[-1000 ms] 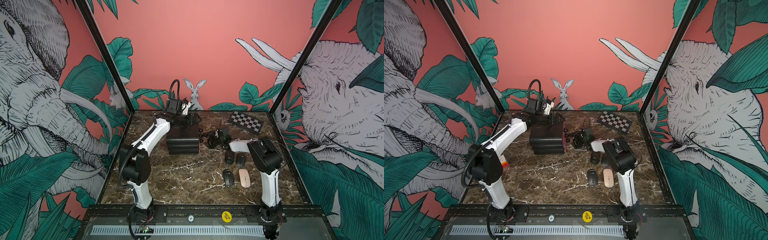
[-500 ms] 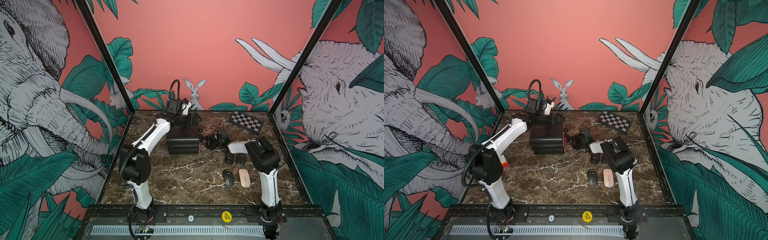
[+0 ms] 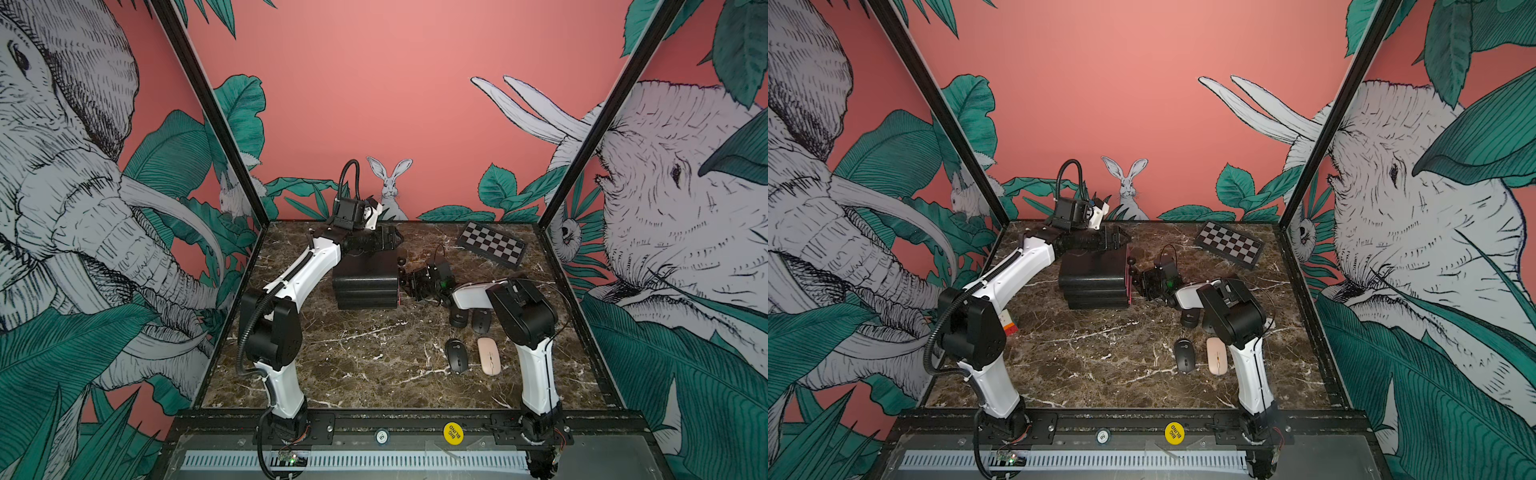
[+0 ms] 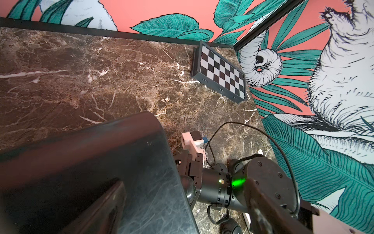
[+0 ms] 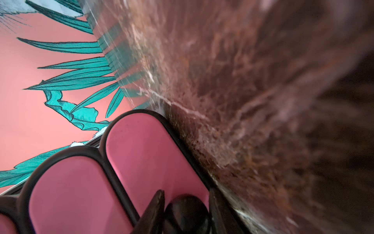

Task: Take the mice out of the drawer
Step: Open the drawer in the storage box.

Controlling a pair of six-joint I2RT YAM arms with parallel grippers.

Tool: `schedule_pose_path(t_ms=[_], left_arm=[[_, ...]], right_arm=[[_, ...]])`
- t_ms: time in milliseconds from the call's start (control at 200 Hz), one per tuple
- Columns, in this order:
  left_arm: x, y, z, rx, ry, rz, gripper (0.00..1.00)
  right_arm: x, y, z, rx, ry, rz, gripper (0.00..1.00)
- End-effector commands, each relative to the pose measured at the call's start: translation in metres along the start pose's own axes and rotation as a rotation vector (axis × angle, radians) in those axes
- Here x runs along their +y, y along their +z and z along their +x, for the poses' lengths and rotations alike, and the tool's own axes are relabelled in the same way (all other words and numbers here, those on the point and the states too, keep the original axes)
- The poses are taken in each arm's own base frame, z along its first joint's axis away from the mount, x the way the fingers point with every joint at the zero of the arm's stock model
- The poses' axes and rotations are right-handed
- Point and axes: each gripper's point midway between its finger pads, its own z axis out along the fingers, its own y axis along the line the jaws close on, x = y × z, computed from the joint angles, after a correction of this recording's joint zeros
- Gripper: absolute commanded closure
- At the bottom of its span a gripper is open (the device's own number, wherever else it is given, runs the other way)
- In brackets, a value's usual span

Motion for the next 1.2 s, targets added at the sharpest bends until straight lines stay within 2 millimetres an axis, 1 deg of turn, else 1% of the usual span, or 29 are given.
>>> schedule_pose_path(t_ms=[0,65,110,220,350,430,555,665,770,875,1005,1195], left_arm=[[0.021,0.011,0.044,0.142,-0.081,-0.058,0.06],[0.021,0.011,0.044,0.142,-0.081,-0.058,0.06],[0.021,0.011,0.045,0.143,-0.081,-0.059,0.06],[0.021,0.010,0.045,0.141,-0.080,-0.063,0.06],[0.023,0.010,0.046,0.140,-0.081,-0.070,0.06],[0.024,0.011,0.047,0.143,-0.082,-0.073,0.06],[0.026,0.012,0.049,0.148,-0.085,-0.079,0.06],[0.028,0.013,0.049,0.147,-0.087,-0.080,0.06],[0.028,0.014,0.049,0.150,-0.088,-0.080,0.06],[0.028,0.013,0.050,0.150,-0.089,-0.080,0.06],[0.028,0.013,0.050,0.148,-0.088,-0.082,0.06],[0.029,0.012,0.051,0.148,-0.090,-0.083,0.06]], right_arm=[[-0.006,0.004,0.000,-0.010,0.008,0.005,0.67],[-0.008,0.005,-0.001,-0.013,0.014,0.006,0.69],[-0.008,0.006,-0.001,-0.013,0.015,0.003,0.73],[-0.010,0.006,-0.004,-0.023,0.029,-0.007,0.75],[-0.016,-0.003,-0.011,-0.058,0.032,0.001,0.76],[-0.023,-0.014,-0.021,-0.088,0.025,0.014,0.76],[-0.036,-0.040,-0.041,-0.157,0.020,0.046,0.76],[-0.040,-0.061,-0.059,-0.210,0.004,0.071,0.76],[-0.043,-0.076,-0.073,-0.237,-0.001,0.090,0.76],[-0.045,-0.082,-0.084,-0.240,-0.003,0.099,0.76],[-0.047,-0.084,-0.094,-0.235,-0.018,0.131,0.76],[-0.040,-0.088,-0.113,-0.263,-0.020,0.121,0.76]])
